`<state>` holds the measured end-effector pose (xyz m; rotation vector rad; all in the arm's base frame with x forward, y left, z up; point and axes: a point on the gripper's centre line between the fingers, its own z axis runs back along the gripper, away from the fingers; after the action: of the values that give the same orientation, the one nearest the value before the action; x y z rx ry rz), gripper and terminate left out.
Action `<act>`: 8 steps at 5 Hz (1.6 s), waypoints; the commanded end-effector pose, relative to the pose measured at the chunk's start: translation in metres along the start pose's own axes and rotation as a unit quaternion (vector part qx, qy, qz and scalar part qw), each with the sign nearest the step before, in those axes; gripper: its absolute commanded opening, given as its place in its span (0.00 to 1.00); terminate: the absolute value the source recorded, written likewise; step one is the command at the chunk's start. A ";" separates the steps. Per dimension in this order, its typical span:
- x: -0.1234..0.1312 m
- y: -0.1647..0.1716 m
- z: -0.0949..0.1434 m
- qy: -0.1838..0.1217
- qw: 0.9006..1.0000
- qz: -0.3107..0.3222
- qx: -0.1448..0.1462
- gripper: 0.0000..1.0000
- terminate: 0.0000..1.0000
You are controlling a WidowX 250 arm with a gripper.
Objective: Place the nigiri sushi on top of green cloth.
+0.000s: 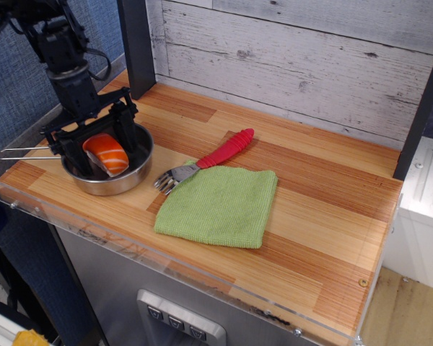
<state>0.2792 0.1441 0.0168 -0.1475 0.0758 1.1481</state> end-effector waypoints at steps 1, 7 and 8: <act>0.000 -0.006 0.006 -0.024 0.999 -0.028 -0.008 0.00 0.00; -0.014 -0.013 0.115 -0.069 0.986 -0.134 -0.068 0.00 0.00; -0.024 -0.024 0.132 -0.071 0.977 -0.186 -0.077 0.00 0.00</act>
<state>0.2917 0.1324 0.1329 -0.2149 -0.0885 0.7868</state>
